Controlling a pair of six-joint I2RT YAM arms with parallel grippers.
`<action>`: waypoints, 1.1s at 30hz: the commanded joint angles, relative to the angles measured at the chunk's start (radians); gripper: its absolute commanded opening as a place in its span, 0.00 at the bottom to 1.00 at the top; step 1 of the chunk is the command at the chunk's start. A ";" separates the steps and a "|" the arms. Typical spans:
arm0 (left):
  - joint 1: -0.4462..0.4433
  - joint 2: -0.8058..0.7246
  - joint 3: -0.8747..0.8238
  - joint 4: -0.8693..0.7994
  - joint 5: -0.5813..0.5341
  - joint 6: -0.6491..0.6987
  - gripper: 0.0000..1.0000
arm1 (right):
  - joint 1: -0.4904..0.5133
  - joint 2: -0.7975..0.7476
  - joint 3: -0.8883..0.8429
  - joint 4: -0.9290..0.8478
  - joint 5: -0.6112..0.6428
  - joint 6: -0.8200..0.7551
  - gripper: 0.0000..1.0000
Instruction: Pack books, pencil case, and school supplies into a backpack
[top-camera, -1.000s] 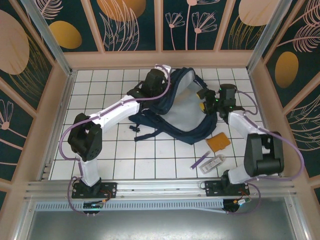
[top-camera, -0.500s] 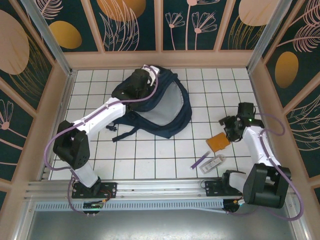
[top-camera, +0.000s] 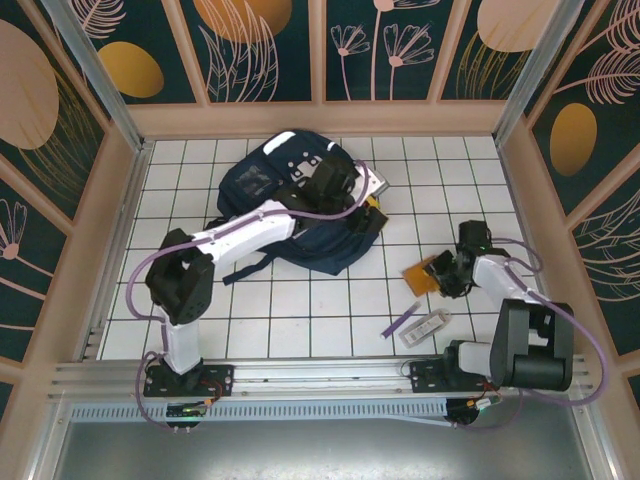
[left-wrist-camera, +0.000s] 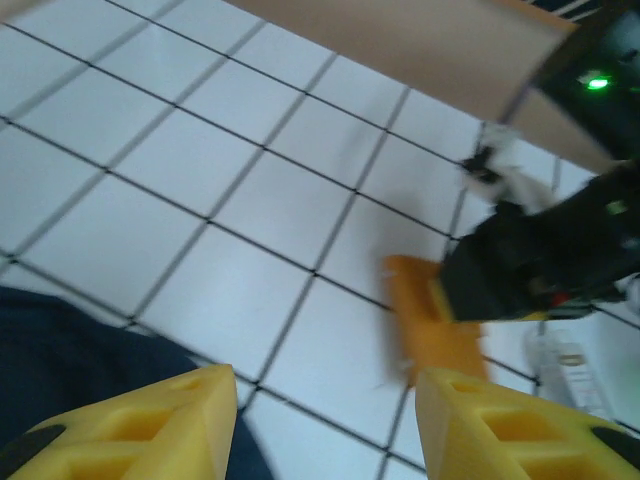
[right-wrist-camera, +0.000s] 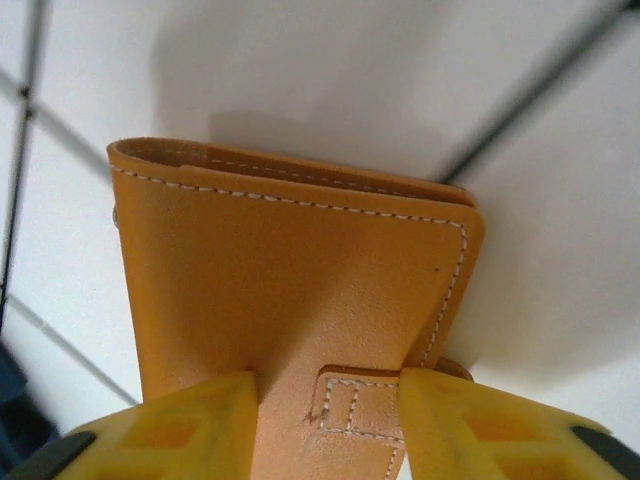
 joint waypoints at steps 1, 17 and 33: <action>0.006 0.079 0.008 0.105 0.067 -0.155 0.51 | 0.090 0.063 0.049 0.158 -0.081 -0.049 0.39; -0.034 0.389 0.277 -0.216 0.025 -0.166 0.45 | -0.031 0.098 0.120 0.067 -0.189 -0.304 0.46; -0.053 0.594 0.497 -0.403 0.071 -0.108 0.19 | -0.010 0.294 0.082 0.212 -0.363 -0.447 0.43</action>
